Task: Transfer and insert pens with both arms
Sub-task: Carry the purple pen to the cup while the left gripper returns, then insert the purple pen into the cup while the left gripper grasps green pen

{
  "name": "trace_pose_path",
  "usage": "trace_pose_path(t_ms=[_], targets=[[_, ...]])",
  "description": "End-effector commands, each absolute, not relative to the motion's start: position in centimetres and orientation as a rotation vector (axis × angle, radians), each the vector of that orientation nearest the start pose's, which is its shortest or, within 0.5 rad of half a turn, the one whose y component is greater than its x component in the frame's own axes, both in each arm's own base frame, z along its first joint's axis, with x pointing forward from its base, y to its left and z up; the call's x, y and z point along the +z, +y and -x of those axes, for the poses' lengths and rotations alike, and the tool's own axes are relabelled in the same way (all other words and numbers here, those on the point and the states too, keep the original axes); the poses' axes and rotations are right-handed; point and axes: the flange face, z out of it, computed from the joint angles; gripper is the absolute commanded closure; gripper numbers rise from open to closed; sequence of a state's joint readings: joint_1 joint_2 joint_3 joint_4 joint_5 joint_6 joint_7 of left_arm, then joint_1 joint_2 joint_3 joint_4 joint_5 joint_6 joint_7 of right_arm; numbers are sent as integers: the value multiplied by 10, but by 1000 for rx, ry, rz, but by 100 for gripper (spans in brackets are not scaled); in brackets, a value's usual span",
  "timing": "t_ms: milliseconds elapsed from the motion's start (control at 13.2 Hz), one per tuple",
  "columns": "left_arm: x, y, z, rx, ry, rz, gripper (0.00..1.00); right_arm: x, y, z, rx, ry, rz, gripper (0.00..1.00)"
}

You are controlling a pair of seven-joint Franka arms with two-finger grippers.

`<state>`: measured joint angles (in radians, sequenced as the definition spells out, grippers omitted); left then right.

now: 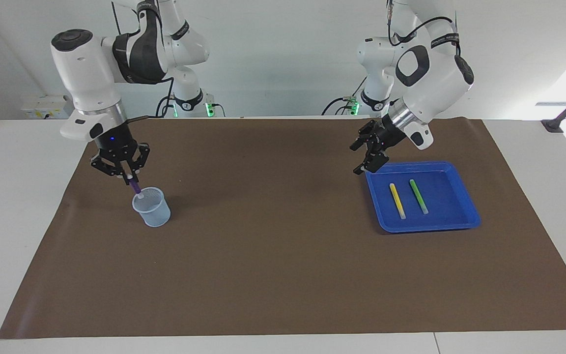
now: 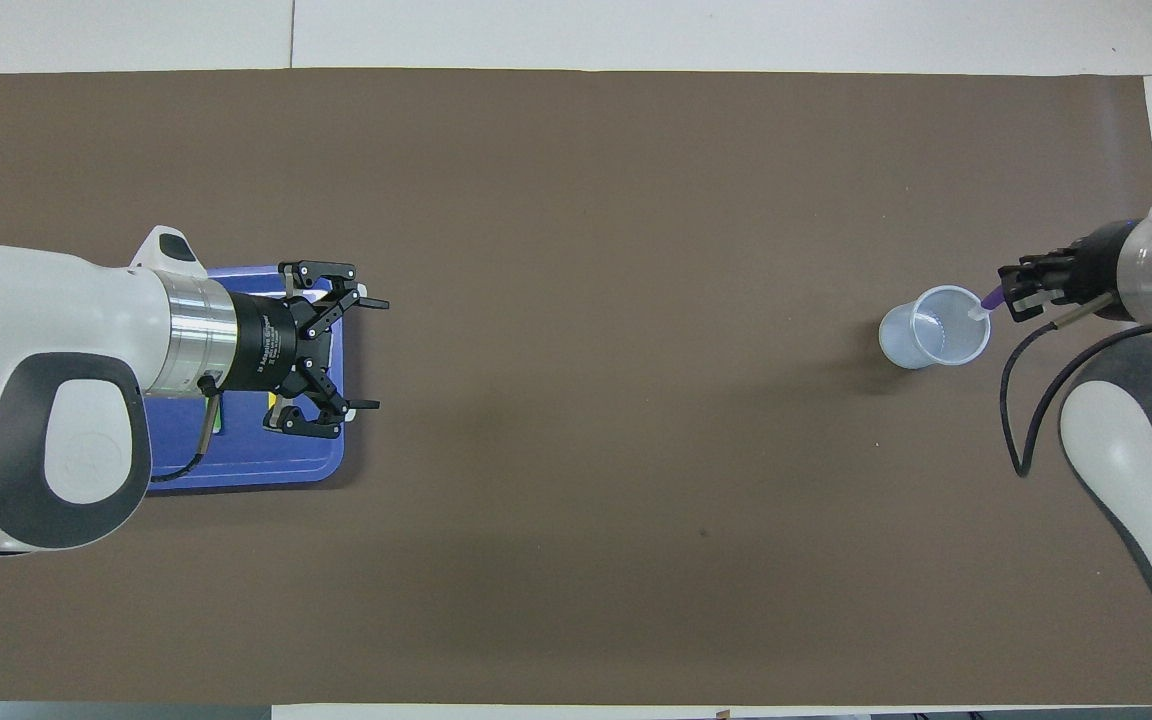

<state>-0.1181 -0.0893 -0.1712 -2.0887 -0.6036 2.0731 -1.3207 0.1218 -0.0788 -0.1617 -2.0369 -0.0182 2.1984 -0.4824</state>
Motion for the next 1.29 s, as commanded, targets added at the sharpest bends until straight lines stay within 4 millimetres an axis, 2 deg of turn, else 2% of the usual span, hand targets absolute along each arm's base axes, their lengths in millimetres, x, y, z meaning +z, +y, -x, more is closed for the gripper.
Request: trace_pose_path(t_ms=[0,76,378,680,832,1059,1210], targets=[[473,-137,-511,536,-1887,2941,0,484,-24,-537,-404,-747,3102,100],[471,-119,-513,469,-1771,2989,0,478,-23,-537,-409,-740,3101,100],[454,-73,-517,282,-1155,3192,0,446,-19,-536,-464,-699,3090,100],[423,-27,-531,158,-365,3288,0,419,-6,-532,-486,-635,3045,100],[401,-18,-540,126,-61,3229,0,413,0,-530,-475,-601,3021,100],[371,-15,-551,40,257,3111,0,401,2,-530,-506,-595,3022,100],[347,-13,-559,19,335,3080,0,397,8,-531,-520,-588,3011,100]])
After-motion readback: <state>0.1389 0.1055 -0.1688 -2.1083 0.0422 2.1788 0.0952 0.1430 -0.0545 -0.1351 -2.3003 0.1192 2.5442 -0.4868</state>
